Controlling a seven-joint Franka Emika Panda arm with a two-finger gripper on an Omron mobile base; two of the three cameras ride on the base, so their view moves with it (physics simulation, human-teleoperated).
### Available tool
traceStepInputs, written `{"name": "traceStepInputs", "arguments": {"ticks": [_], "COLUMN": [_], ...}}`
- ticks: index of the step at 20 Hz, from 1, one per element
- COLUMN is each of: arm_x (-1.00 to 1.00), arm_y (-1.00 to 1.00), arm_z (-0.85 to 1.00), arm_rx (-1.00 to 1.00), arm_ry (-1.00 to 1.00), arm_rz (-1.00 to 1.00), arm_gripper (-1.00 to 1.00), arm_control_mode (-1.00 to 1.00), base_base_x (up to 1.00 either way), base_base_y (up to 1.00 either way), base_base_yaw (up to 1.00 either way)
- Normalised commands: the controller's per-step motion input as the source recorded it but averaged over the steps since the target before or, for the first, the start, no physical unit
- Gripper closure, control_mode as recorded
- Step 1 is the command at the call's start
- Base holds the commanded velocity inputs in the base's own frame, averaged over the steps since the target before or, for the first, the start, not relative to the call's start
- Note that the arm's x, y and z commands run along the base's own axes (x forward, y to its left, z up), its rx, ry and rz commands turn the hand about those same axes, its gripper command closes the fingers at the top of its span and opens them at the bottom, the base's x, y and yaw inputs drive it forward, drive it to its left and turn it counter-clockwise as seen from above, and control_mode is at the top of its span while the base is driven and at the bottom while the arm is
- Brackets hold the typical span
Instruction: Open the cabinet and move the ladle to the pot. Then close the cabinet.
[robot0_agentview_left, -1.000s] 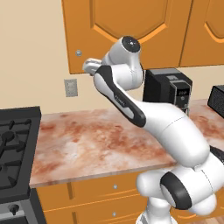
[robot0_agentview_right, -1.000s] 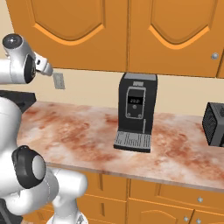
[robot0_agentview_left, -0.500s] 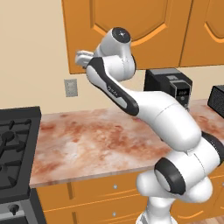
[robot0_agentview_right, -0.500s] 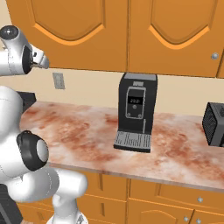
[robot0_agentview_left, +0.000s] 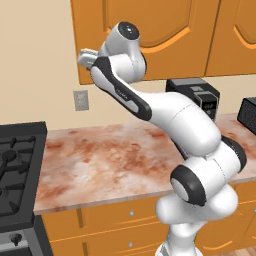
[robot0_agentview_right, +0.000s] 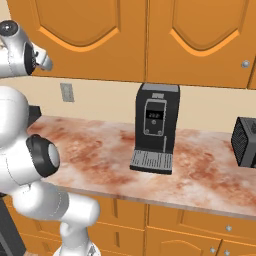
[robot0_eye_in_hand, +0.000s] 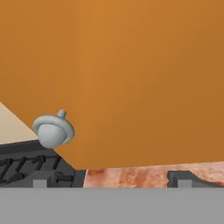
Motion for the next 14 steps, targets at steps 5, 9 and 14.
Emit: {"name": "traceStepInputs", "arguments": {"ticks": [5,9,14], "arm_x": [0.15,0.18,0.13], "arm_y": [0.33,0.34,0.10], "arm_z": [0.07,0.00,0.08], "arm_rx": [0.00,0.00,0.00], "arm_ry": [-0.02,-0.08,-0.08], "arm_rz": [0.00,-0.01,0.00], "arm_gripper": [-1.00,-1.00,-1.00], "arm_control_mode": [-1.00,-1.00,-1.00], "base_base_x": [0.00,0.00,0.00], "base_base_y": [0.00,0.00,0.00], "base_base_yaw": [0.00,0.00,0.00]}}
